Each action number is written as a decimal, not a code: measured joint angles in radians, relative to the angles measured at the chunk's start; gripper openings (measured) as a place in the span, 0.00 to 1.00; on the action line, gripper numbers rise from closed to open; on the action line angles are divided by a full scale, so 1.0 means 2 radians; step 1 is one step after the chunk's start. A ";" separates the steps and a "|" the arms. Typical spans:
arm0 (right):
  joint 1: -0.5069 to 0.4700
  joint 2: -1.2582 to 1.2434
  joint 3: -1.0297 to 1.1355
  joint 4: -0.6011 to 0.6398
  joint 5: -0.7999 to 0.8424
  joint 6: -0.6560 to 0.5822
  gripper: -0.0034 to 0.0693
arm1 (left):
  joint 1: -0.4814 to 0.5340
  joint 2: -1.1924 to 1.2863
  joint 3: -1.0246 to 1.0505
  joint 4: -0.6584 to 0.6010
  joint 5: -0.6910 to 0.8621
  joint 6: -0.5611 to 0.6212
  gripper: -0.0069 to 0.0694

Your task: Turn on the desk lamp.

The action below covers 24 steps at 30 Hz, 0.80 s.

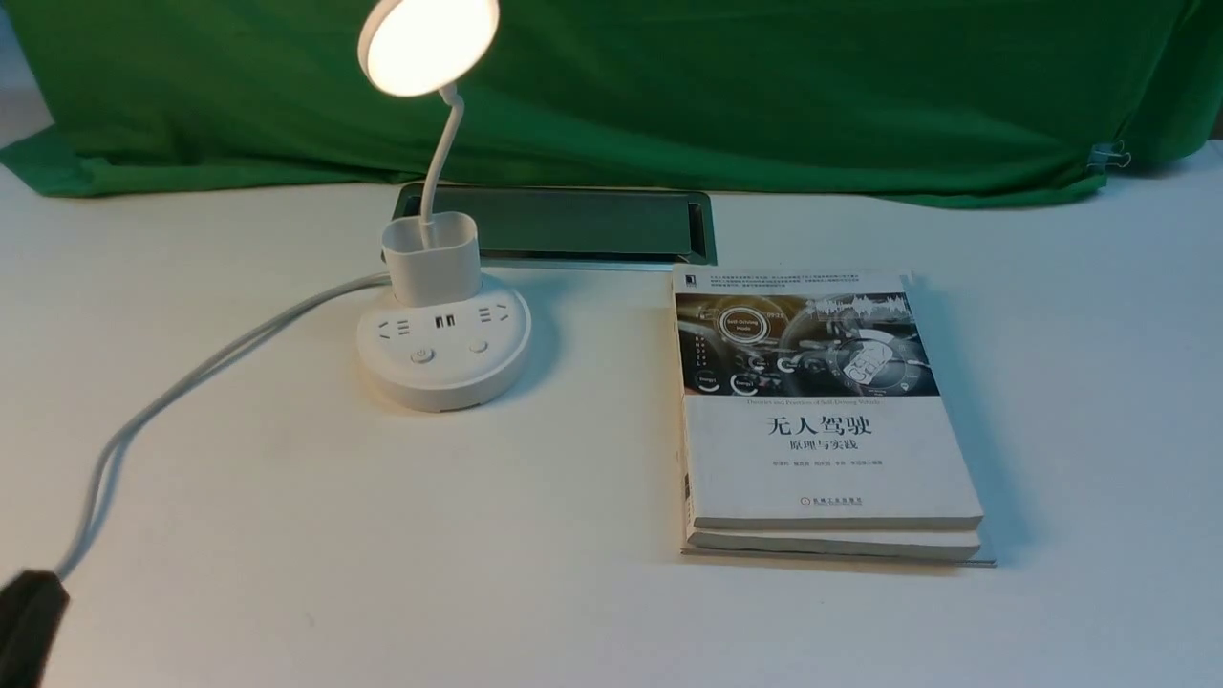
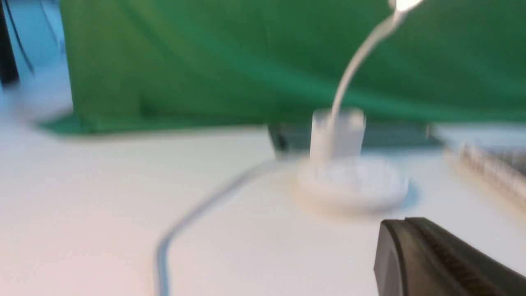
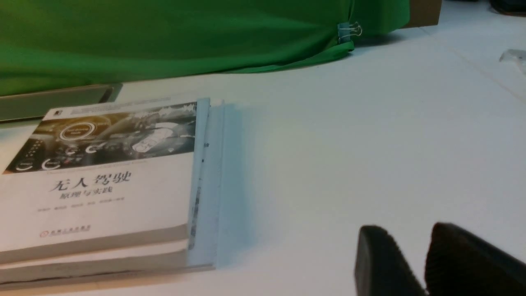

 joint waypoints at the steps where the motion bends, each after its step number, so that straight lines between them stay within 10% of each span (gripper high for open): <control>1: 0.000 0.000 0.000 0.000 0.000 0.000 0.38 | 0.000 0.000 0.000 0.000 0.017 -0.002 0.09; 24: 0.000 0.000 0.000 0.000 0.000 0.000 0.38 | 0.000 -0.001 0.000 0.013 0.034 -0.014 0.09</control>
